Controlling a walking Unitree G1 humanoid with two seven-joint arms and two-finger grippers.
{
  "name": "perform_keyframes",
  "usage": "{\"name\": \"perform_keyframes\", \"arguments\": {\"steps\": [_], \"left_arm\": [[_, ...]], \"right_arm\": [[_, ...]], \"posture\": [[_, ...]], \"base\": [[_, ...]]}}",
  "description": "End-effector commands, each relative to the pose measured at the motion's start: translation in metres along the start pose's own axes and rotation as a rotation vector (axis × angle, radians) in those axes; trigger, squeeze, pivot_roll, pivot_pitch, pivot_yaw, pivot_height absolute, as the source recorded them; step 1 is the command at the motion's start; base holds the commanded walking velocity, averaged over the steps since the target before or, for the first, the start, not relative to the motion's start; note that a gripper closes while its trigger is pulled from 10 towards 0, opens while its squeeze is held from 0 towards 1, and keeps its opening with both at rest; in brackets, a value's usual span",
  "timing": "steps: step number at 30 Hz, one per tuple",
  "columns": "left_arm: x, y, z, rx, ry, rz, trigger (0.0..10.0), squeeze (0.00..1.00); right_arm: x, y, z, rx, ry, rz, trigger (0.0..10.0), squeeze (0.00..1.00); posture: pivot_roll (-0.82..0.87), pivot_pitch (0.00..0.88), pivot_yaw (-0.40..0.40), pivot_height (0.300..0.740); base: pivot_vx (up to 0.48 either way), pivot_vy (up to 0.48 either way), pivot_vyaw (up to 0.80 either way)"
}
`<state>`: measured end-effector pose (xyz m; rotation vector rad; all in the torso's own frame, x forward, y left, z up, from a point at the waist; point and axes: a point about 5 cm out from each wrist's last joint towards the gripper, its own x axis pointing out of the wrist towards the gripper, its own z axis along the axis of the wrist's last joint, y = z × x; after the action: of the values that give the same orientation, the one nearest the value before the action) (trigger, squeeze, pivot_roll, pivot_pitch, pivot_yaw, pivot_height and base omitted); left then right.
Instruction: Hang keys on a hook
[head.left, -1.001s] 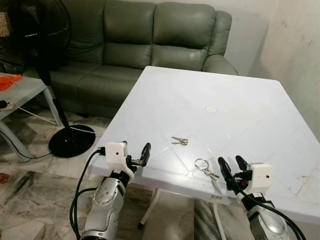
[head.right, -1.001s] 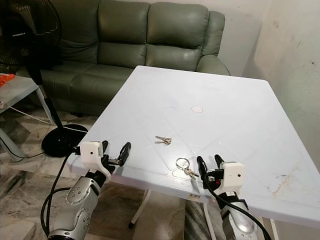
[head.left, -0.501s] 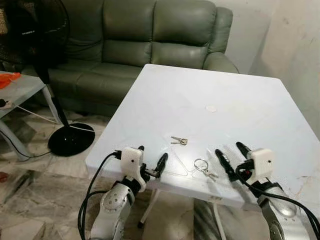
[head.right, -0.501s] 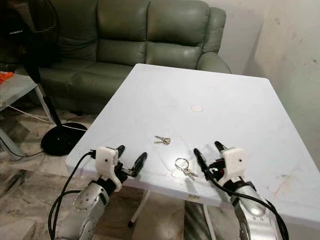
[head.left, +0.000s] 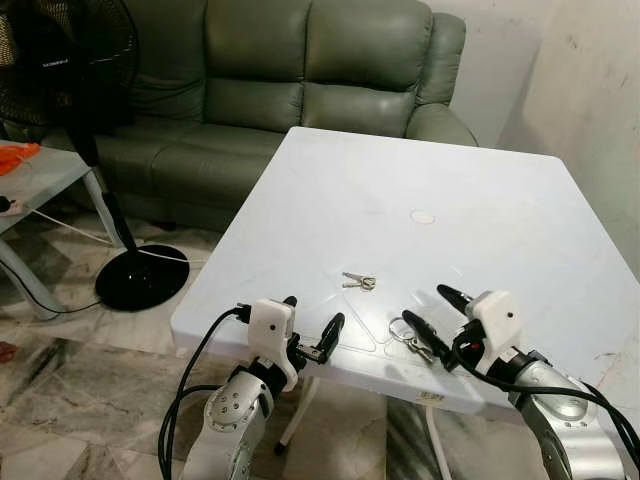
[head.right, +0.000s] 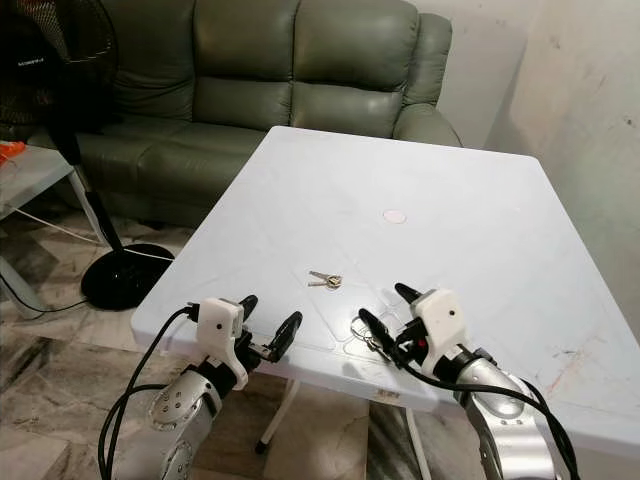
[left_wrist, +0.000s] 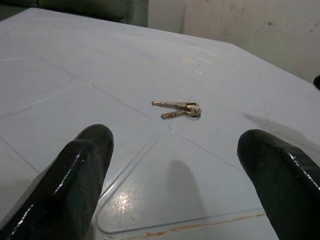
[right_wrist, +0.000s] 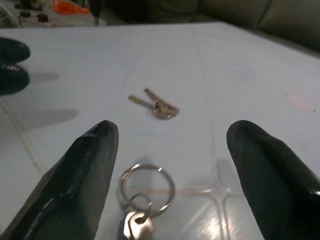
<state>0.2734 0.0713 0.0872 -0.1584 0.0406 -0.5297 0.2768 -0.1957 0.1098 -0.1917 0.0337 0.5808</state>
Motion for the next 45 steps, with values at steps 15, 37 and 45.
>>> {"name": "perform_keyframes", "arguments": {"steps": [15, 37, 45], "left_arm": [[-0.002, -0.004, 0.002, 0.004, 0.003, 0.002, 10.0, 0.00], [-0.003, -0.002, 0.002, -0.012, 0.006, 0.027, 10.0, 0.00], [-0.002, -0.001, 0.003, -0.012, 0.008, 0.034, 10.0, 0.00]], "right_arm": [[0.006, 0.023, -0.022, 0.083, 0.177, -0.033, 10.0, 0.00], [0.009, 0.026, -0.017, 0.121, 0.223, -0.071, 10.0, 0.00], [0.015, 0.029, -0.014, 0.160, 0.230, -0.092, 10.0, 0.00]], "posture": [[0.00, 0.051, -0.054, 0.740], [0.00, 0.069, -0.056, 0.740], [0.00, 0.072, -0.057, 0.740]], "base": [[0.000, 0.000, 0.00], [0.000, 0.000, 0.00], [0.000, 0.000, 0.00]]}}
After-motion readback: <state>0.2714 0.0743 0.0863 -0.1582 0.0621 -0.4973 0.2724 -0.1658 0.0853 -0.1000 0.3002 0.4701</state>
